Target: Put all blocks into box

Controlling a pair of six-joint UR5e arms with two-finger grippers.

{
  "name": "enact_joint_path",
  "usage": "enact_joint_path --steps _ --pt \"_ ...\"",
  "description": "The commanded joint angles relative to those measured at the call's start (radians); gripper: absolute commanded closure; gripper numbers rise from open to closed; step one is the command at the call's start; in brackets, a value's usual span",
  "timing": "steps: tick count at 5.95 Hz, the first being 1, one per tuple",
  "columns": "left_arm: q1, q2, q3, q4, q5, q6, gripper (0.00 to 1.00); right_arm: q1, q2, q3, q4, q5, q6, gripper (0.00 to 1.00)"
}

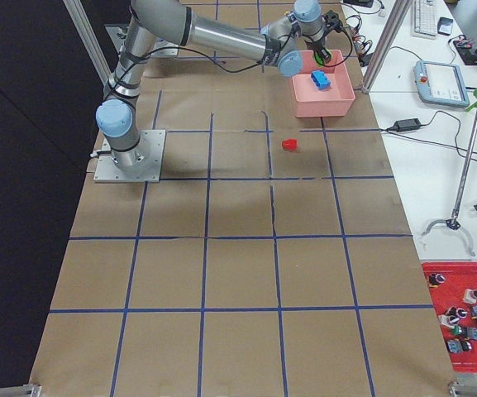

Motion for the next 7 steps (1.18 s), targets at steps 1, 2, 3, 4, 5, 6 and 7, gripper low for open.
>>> enact_joint_path --steps 1,2,3,4,5,6,7 --pt "0.091 -0.024 -0.050 0.014 0.006 0.303 0.01 0.002 0.023 -0.004 -0.127 -0.005 -0.004 0.00" --pt "0.091 -0.022 -0.120 0.052 0.004 0.321 0.01 0.002 0.023 -0.004 -0.128 -0.008 -0.004 0.00" --pt "0.090 -0.034 -0.198 0.217 0.001 0.320 0.01 0.002 0.015 -0.004 -0.122 -0.017 -0.002 0.00" --pt "0.087 -0.037 -0.238 0.297 -0.002 0.315 0.01 0.000 -0.001 0.020 -0.121 -0.020 -0.002 0.00" --pt "0.087 -0.069 -0.239 0.318 -0.004 0.318 0.01 -0.027 -0.052 0.026 -0.027 -0.038 -0.002 0.00" --pt "0.087 -0.098 -0.251 0.330 -0.037 0.315 0.01 -0.065 -0.130 0.026 0.158 -0.096 -0.001 0.00" --pt "0.085 -0.104 -0.262 0.329 -0.074 0.274 0.01 -0.123 -0.209 0.028 0.289 -0.138 0.002 0.00"
